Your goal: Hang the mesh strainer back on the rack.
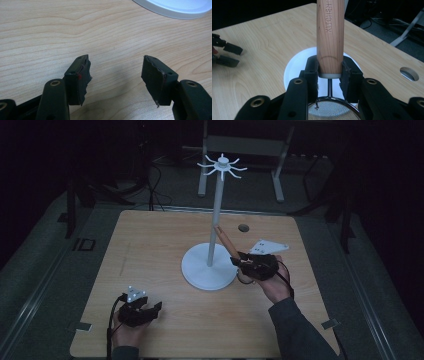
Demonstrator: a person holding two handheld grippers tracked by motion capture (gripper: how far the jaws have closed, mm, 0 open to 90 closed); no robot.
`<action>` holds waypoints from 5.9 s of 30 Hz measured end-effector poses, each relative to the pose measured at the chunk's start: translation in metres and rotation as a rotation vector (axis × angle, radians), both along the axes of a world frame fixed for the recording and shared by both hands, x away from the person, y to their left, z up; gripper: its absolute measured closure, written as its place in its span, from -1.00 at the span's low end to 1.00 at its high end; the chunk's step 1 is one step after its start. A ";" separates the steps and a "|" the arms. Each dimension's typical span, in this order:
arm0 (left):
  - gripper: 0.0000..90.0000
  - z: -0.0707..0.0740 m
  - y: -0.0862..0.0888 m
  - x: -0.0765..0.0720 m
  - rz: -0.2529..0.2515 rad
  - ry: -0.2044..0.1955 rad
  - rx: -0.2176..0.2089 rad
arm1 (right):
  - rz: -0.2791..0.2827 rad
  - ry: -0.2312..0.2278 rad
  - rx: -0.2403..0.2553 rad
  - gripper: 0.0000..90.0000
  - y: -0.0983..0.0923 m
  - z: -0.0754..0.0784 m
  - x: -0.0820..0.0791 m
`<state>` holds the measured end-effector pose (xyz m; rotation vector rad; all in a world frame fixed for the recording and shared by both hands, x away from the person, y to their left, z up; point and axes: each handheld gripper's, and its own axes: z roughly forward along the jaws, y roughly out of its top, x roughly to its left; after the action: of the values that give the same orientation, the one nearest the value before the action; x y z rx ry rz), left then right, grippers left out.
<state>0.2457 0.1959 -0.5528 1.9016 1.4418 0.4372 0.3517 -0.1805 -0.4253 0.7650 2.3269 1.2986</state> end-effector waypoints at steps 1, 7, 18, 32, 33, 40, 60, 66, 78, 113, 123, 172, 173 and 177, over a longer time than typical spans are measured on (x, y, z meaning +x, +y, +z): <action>-0.11 0.000 0.000 0.000 0.000 0.000 0.000 | -0.006 -0.008 0.009 0.55 0.000 0.002 0.000; -0.12 0.000 0.000 0.000 0.002 0.000 -0.002 | -0.015 -0.025 0.032 0.55 0.000 0.009 -0.001; -0.12 0.000 0.000 0.000 0.003 -0.002 -0.002 | -0.031 -0.051 0.077 0.55 -0.002 0.022 0.000; -0.12 0.000 -0.001 0.000 0.002 -0.001 -0.001 | -0.049 -0.079 0.145 0.55 -0.006 0.038 0.001; -0.12 0.000 -0.001 0.000 0.002 -0.001 -0.001 | -0.049 -0.079 0.145 0.55 -0.006 0.038 0.001; -0.12 0.000 -0.001 0.000 0.001 0.002 0.000 | -0.062 -0.091 0.170 0.55 -0.009 0.044 0.001; -0.12 0.000 0.000 0.001 0.003 -0.001 -0.004 | -0.065 -0.121 0.221 0.55 -0.012 0.061 -0.001; -0.12 0.000 0.001 0.000 0.009 -0.001 -0.007 | -0.070 -0.124 0.232 0.55 -0.013 0.065 -0.001; -0.12 0.000 0.000 0.001 0.009 -0.001 -0.006 | -0.063 -0.141 0.244 0.55 -0.012 0.074 -0.001; -0.12 0.000 0.000 0.001 0.003 0.003 -0.005 | -0.052 -0.181 0.350 0.55 -0.022 0.090 -0.005; -0.12 0.000 0.000 0.001 0.001 0.004 -0.004 | -0.046 -0.192 0.369 0.55 -0.027 0.091 -0.009; -0.12 0.000 0.001 0.000 0.008 0.005 -0.009 | -0.055 -0.152 0.260 0.05 -0.002 0.096 0.014; -0.13 0.000 0.001 0.000 0.007 0.004 -0.008 | -0.059 -0.149 0.248 0.03 -0.002 0.096 0.014; -0.13 0.000 0.001 0.000 0.008 0.005 -0.009 | -0.076 -0.146 0.198 -0.06 -0.001 0.093 0.013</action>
<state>0.2461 0.1969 -0.5527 1.8913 1.4529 0.4297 0.3646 -0.1811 -0.3321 0.7822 2.0578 1.5136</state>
